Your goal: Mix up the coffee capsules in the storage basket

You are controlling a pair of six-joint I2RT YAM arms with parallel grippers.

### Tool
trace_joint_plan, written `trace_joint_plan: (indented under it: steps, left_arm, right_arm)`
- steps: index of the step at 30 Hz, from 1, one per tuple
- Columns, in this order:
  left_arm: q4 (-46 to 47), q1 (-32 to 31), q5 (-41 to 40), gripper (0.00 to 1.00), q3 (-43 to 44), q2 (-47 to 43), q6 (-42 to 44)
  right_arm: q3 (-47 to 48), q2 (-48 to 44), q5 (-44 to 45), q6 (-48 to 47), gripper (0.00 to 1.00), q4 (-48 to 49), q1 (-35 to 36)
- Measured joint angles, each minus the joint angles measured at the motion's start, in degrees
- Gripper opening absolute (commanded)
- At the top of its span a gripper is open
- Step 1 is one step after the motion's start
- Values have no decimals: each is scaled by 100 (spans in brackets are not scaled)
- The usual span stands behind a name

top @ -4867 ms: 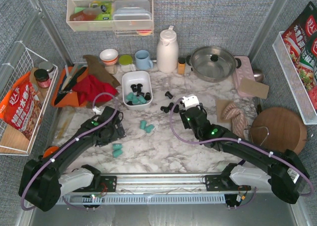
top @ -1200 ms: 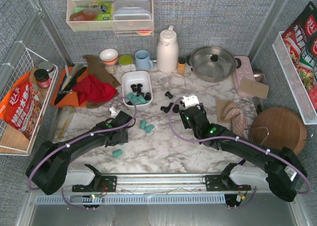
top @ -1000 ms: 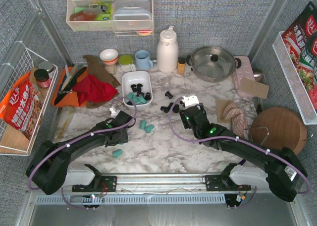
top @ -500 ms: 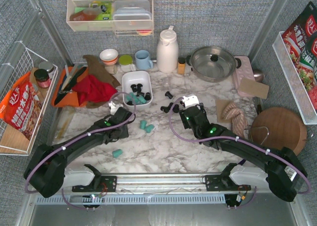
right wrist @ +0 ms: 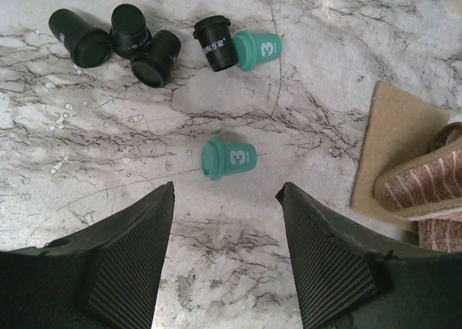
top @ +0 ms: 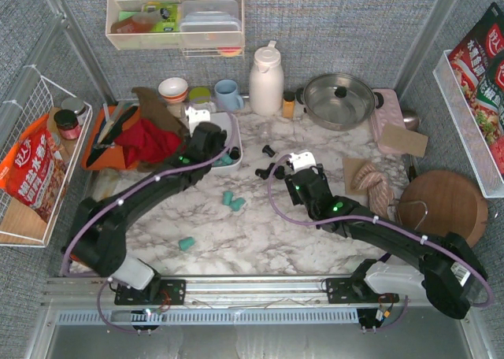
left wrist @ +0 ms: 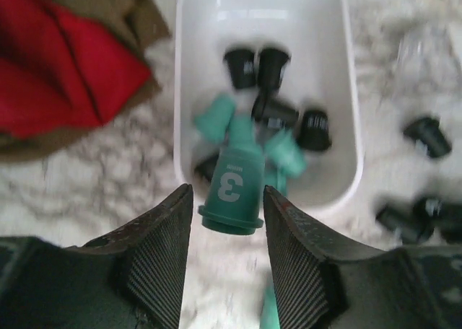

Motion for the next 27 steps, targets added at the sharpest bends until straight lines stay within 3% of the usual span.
trace_joint_plan:
  steps: [8, 12, 21, 27]
  left_arm:
    - [734, 511, -13, 62, 1434, 1818, 656]
    - [741, 599, 87, 63, 1624, 2168, 608]
    - [170, 597, 435, 65, 1268, 1231, 170]
    - [-935, 413, 1139, 66, 455, 402, -254]
  right_arm:
    - [0, 103, 4, 9, 66, 0, -33]
    - [0, 90, 20, 9, 66, 0, -33]
    - [4, 57, 15, 33, 66, -2, -33]
    - [13, 72, -13, 57, 66, -2, -37]
